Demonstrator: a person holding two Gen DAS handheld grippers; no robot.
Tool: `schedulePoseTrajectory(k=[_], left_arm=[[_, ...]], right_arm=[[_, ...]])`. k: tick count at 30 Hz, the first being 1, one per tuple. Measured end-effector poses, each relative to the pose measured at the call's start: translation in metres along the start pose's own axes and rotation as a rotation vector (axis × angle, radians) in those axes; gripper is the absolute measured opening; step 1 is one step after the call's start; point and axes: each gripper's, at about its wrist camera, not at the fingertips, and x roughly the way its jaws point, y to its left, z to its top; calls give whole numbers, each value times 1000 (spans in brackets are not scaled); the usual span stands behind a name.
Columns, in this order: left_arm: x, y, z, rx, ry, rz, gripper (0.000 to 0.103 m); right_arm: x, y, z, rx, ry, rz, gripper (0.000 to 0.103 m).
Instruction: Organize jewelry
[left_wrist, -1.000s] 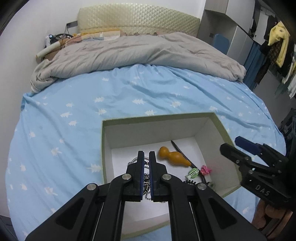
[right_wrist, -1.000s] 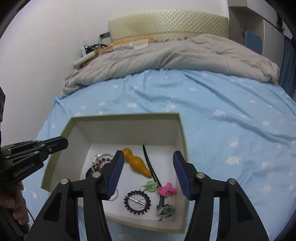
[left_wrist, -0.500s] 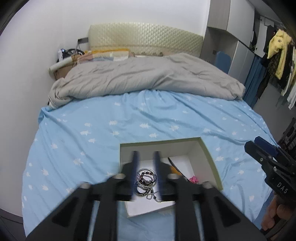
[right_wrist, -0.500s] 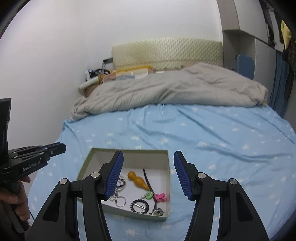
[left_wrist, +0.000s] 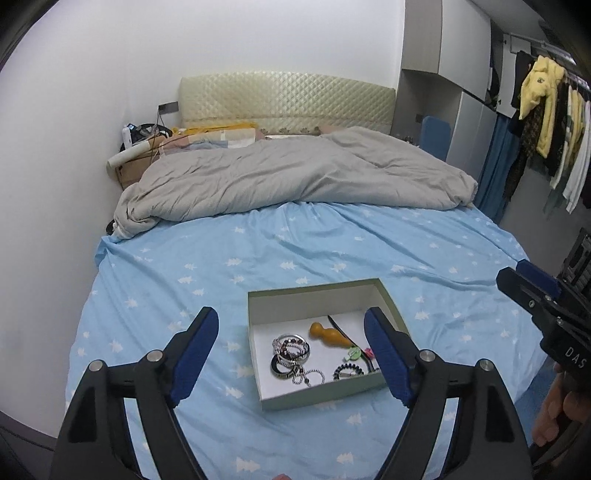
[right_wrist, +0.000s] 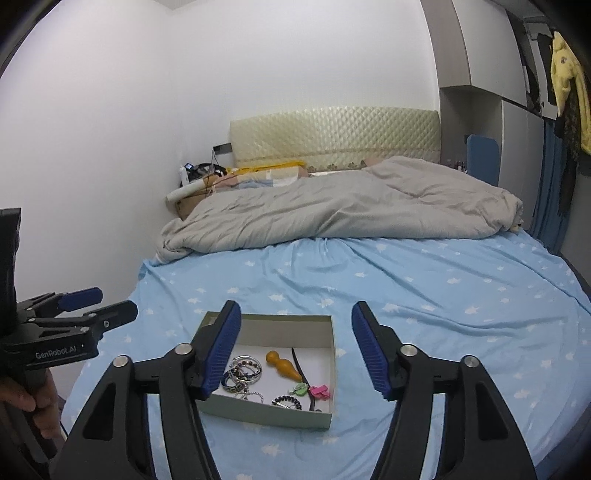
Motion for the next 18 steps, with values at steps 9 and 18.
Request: schedulePoseTrajectory(k=[9, 18], left_arm=[[-9, 1, -23, -23, 26, 7, 82], [1, 3, -47, -34, 76, 10, 82]], right_arm=[[-7, -5, -16, 1, 24, -52, 99], [4, -6, -50, -8, 99, -67, 100]])
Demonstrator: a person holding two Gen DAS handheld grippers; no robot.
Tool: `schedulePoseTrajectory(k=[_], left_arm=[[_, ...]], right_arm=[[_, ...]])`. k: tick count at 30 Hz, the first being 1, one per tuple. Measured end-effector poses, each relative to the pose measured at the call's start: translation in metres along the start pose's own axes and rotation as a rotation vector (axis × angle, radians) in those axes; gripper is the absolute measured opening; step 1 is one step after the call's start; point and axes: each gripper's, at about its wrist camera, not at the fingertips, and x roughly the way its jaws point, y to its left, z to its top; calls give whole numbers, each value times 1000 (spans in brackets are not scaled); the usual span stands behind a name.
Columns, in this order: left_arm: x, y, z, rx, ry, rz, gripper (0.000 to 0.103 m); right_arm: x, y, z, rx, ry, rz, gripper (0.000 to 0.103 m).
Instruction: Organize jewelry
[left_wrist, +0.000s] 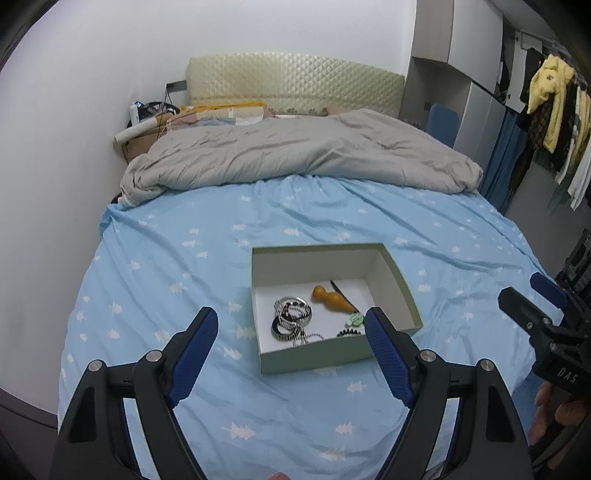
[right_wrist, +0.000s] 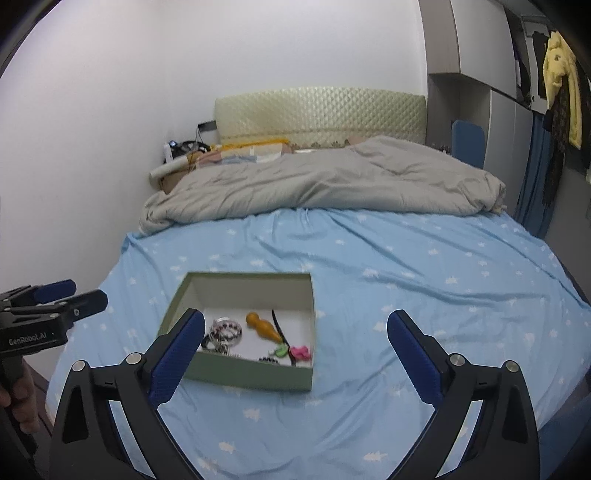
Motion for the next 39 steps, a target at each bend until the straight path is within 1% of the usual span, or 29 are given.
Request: schedulePoseTrajectory(k=[4, 10, 21, 31, 39], left_arm=[[5, -3, -8, -1, 17, 4, 82], [13, -4, -12, -8, 32, 11, 82], [16, -4, -17, -2, 50, 17, 82], [14, 1, -18, -19, 42, 31, 82], [13, -1, -17, -21, 43, 26, 82]], right_arm=[[4, 0, -13, -10, 28, -2, 100], [6, -2, -21, 0, 42, -5, 100], [11, -2, -22, 20, 52, 2, 100], [12, -2, -22, 17, 53, 0, 100], [11, -3, -24, 21, 46, -7, 100]])
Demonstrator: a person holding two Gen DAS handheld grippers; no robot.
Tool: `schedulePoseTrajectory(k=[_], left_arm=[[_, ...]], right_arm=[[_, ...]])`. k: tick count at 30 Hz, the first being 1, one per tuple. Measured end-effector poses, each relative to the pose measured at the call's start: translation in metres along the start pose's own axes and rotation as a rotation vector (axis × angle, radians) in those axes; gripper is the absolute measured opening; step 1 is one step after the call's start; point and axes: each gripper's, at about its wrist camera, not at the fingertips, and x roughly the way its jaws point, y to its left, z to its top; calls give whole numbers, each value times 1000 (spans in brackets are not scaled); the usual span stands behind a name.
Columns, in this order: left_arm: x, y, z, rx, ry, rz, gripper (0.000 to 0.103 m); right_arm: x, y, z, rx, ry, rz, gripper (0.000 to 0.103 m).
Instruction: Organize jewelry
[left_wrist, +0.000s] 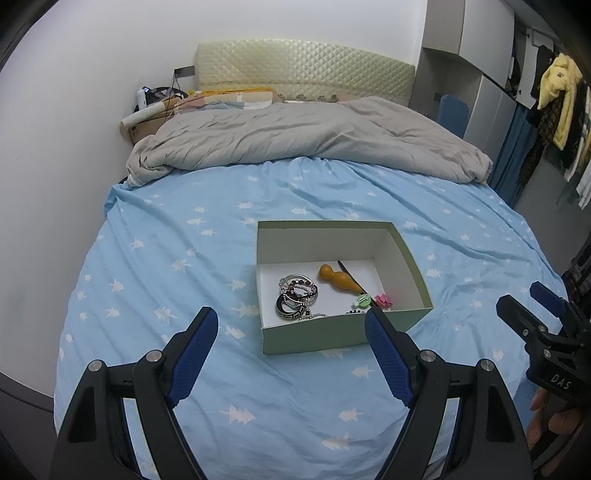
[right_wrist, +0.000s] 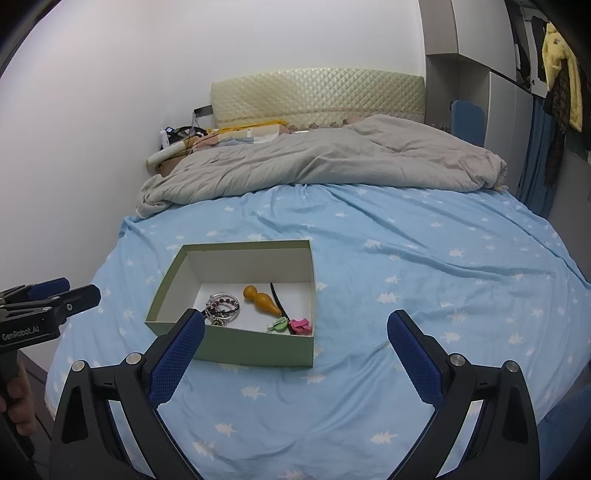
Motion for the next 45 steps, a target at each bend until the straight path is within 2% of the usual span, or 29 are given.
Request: schedulePoseTrajectory(k=[13, 45], left_arm=[[-12, -2, 0, 18, -34, -1, 82], [-11, 0, -3, 16, -29, 4, 82]], right_arm=[[-2, 0, 2, -7, -2, -17, 100], [-3, 2, 0, -5, -4, -6, 100]])
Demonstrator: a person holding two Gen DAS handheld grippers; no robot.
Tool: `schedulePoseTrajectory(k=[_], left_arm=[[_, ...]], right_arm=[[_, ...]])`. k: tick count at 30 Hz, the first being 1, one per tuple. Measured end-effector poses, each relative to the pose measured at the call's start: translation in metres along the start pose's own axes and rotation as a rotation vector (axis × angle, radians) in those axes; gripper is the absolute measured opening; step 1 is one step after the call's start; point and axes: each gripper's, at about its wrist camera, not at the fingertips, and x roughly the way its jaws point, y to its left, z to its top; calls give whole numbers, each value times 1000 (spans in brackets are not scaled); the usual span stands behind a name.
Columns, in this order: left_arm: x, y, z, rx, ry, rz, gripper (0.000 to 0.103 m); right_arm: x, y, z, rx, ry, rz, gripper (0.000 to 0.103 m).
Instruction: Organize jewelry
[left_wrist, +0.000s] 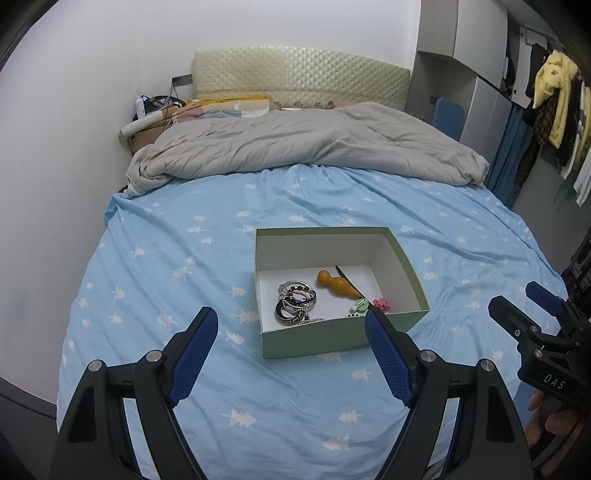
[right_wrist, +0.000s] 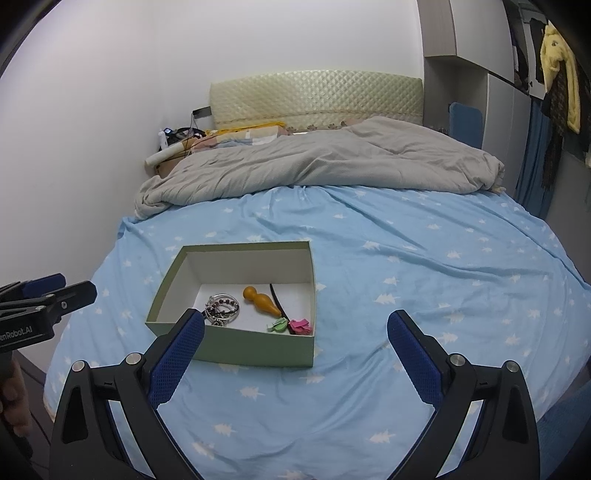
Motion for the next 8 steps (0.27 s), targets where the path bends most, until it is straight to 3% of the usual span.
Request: schedulePoseTrajectory(k=[8], left_arm=[[0, 0, 0, 3, 1, -1, 82]], right_arm=[[1, -1, 1, 4, 1, 1, 100]])
